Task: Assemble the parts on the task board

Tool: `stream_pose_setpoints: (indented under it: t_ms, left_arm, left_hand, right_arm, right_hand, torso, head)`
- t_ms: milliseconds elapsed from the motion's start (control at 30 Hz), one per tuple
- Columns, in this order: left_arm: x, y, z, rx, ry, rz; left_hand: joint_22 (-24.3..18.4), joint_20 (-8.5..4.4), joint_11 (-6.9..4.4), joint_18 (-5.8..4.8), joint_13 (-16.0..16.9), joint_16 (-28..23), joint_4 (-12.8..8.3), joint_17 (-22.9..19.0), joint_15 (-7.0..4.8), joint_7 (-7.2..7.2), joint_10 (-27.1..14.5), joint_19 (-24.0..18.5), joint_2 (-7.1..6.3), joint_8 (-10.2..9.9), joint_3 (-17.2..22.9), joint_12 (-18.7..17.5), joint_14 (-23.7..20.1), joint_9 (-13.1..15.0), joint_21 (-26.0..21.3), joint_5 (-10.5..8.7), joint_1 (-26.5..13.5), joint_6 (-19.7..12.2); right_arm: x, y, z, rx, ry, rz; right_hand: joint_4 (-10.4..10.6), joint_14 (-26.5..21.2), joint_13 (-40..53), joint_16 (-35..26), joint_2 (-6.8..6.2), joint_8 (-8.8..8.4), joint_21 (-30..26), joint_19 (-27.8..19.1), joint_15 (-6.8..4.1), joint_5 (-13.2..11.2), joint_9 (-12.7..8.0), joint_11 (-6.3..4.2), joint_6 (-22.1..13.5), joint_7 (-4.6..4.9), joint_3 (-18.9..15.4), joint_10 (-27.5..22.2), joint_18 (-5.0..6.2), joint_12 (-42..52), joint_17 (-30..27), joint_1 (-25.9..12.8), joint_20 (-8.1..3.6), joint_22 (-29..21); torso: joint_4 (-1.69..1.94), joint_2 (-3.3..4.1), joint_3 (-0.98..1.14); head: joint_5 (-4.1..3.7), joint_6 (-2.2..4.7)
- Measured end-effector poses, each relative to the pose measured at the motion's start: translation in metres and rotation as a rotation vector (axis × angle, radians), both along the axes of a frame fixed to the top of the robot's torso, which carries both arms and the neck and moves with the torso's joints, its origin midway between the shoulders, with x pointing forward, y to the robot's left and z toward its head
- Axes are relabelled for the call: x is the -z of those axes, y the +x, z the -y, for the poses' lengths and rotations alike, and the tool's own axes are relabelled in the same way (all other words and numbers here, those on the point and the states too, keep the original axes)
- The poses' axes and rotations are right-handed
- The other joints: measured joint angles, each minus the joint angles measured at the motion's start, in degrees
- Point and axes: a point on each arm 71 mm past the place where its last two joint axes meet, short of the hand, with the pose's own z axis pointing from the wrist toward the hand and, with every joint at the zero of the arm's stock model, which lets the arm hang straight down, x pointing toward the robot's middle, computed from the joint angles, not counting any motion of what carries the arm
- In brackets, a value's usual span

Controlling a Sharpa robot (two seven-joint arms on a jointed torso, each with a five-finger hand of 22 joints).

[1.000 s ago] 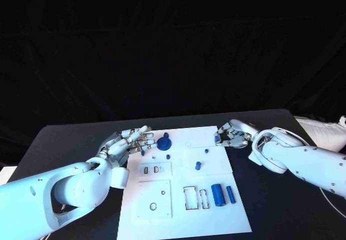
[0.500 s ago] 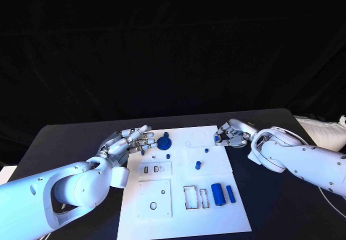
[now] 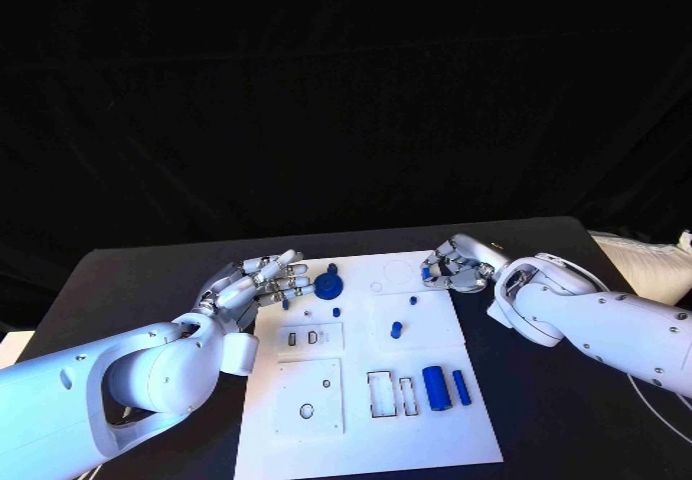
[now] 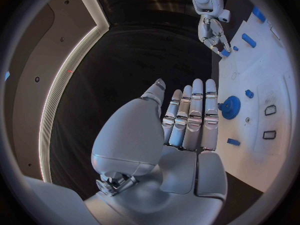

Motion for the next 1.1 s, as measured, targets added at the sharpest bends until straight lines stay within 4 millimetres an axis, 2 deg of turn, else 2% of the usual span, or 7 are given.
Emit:
stream_pose_setpoints:
  t_ms: [233,367,433,633,833,1100]
  left_arm:
    - [0.001,0.002,-0.002,-0.007,0.003,0.0]
    - [0.001,0.003,-0.004,-0.011,0.005,0.0]
    - [0.002,0.004,-0.004,-0.014,0.007,0.0]
    - [0.003,0.006,-0.007,-0.023,0.011,0.0]
    - [0.004,0.009,-0.011,-0.033,0.015,0.001]
    - [0.005,0.011,-0.013,-0.039,0.018,0.001]
  left_hand:
    - [0.0,0.0,0.0,0.0,0.0,0.0,0.0,-0.01,0.0,0.0,0.0,0.0,0.0,0.0,0.0,0.0,0.0,0.0,0.0,0.0,0.0,0.0]
    - [0.0,0.0,0.0,-0.01,0.0,0.0,0.0,-0.01,0.0,0.0,0.0,0.0,0.0,0.0,0.0,0.0,0.0,0.0,0.0,0.0,0.0,0.0]
    - [0.0,0.0,0.0,0.0,0.0,0.0,0.0,-0.01,0.0,0.0,0.0,0.0,0.0,0.0,0.0,0.0,0.0,0.0,-0.26,0.0,0.0,0.0]
    - [0.01,0.0,0.0,0.0,0.0,0.0,0.0,-0.01,0.0,0.0,0.0,0.0,0.0,0.0,0.0,0.0,0.0,0.0,-0.28,0.0,0.0,0.0]
    - [0.01,0.0,0.0,0.0,0.0,0.0,0.0,-0.01,0.0,0.0,0.0,0.0,0.0,0.0,0.0,0.0,0.0,0.0,-0.27,0.0,0.0,0.0]
    - [0.01,0.0,0.0,0.0,0.0,0.0,0.0,-0.02,0.0,0.0,0.0,0.0,0.0,0.0,0.0,0.0,0.0,0.0,-0.27,0.0,0.0,0.0]
  right_arm:
    - [-0.014,-0.012,-0.029,-0.039,0.043,0.024]
    - [-0.02,-0.02,-0.053,-0.07,0.063,0.026]
    - [-0.022,-0.024,-0.069,-0.092,0.07,0.023]
    - [-0.018,-0.033,-0.108,-0.147,0.069,0.006]
    - [0.0,-0.043,-0.14,-0.192,0.04,-0.028]
    - [0.019,-0.052,-0.164,-0.229,-0.017,-0.049]
  right_hand:
    - [-0.31,0.0,-0.02,0.0,0.72,-0.17,0.0,0.0,0.0,0.7,0.0,0.0,0.0,0.0,0.62,0.0,0.0,0.0,0.0,-0.73,0.0,0.0]
    - [-0.3,0.0,-0.02,0.0,0.73,-0.39,0.0,0.0,0.0,0.7,0.0,0.0,0.0,0.0,0.63,0.0,0.0,0.0,-0.01,-0.76,0.0,-0.01]
    - [-0.3,0.0,-0.02,0.0,1.16,-0.55,0.0,-0.12,0.0,0.7,0.0,0.0,0.0,0.0,0.63,0.0,0.01,0.0,-0.01,-1.19,-0.12,-0.01]
    - [-0.3,0.0,-0.03,0.0,1.23,-0.76,0.0,-0.2,0.0,0.7,0.0,0.01,0.0,0.0,0.63,0.0,0.0,0.0,-0.01,-1.78,-0.2,-0.01]
    - [-0.3,0.0,-0.03,0.0,1.16,-0.76,0.0,-0.2,0.01,0.69,0.0,0.01,-0.01,0.0,0.63,0.0,0.0,-0.3,-0.02,-1.96,-0.2,-0.02]
    - [-0.3,0.0,-0.03,0.0,1.15,-0.83,0.0,-0.2,0.01,0.92,0.0,0.01,-0.01,-0.01,0.63,0.0,0.01,-0.3,-0.02,-2.73,-0.2,-0.02]
  torso:
    - [0.0,-0.08,-0.07]
    - [0.06,-0.12,-0.13]
    - [0.09,-0.17,-0.14]
    - [0.27,-0.35,-0.35]
    - [0.52,-0.49,-0.6]
    - [0.63,-0.49,-0.68]
  head:
    - [-0.09,-0.07]
    - [0.24,-0.22]
    - [0.48,-0.43]
    - [1.98,-1.38]
    - [3.6,-2.5]
    - [4.63,-3.21]
